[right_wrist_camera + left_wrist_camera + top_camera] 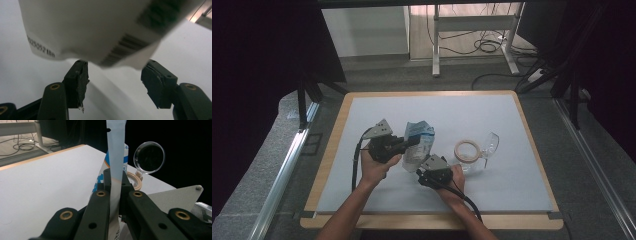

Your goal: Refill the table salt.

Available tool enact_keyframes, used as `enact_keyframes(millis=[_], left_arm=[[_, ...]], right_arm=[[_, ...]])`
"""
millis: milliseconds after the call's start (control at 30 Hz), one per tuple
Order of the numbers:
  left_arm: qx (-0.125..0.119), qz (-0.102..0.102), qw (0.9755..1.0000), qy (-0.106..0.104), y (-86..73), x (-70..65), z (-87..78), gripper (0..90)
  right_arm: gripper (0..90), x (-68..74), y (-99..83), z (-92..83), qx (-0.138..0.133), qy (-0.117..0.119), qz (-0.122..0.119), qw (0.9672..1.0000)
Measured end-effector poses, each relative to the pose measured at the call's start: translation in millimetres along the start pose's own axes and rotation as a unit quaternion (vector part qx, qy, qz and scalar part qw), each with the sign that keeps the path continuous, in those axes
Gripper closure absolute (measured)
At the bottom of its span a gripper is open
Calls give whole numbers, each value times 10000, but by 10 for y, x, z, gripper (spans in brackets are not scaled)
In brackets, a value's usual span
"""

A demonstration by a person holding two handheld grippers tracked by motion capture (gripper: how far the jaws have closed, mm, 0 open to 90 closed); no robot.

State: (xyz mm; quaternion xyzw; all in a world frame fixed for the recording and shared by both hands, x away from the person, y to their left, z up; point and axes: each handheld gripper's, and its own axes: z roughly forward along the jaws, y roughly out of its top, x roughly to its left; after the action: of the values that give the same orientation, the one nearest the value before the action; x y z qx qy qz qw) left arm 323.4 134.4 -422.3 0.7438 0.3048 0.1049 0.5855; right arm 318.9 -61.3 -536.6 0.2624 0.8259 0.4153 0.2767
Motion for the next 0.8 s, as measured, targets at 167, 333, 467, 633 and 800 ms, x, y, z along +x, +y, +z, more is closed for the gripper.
enact_keyframes(millis=[167, 333, 467, 633, 800], left_arm=[[7, -45, 10000, -80, 8, -6, 38, 899], [-9, -139, 9998, -166, 5, 3, 92, 899], [19, -152, 9997, -203, 13, 7, 140, 899], [102, -112, 9996, -244, 55, -26, 219, 899], [171, -71, 9995, -268, 85, -50, 277, 898]], right_arm=[[411, 18, 24, -8, -126, 79, -52, 9999], [426, 33, 32, -50, -205, 243, -35, 9995], [439, 21, 14, -104, -177, 395, 8, 9991], [439, 25, 0, -167, -215, 553, 178, 9981], [439, 29, -26, -222, -239, 599, 274, 9975]])
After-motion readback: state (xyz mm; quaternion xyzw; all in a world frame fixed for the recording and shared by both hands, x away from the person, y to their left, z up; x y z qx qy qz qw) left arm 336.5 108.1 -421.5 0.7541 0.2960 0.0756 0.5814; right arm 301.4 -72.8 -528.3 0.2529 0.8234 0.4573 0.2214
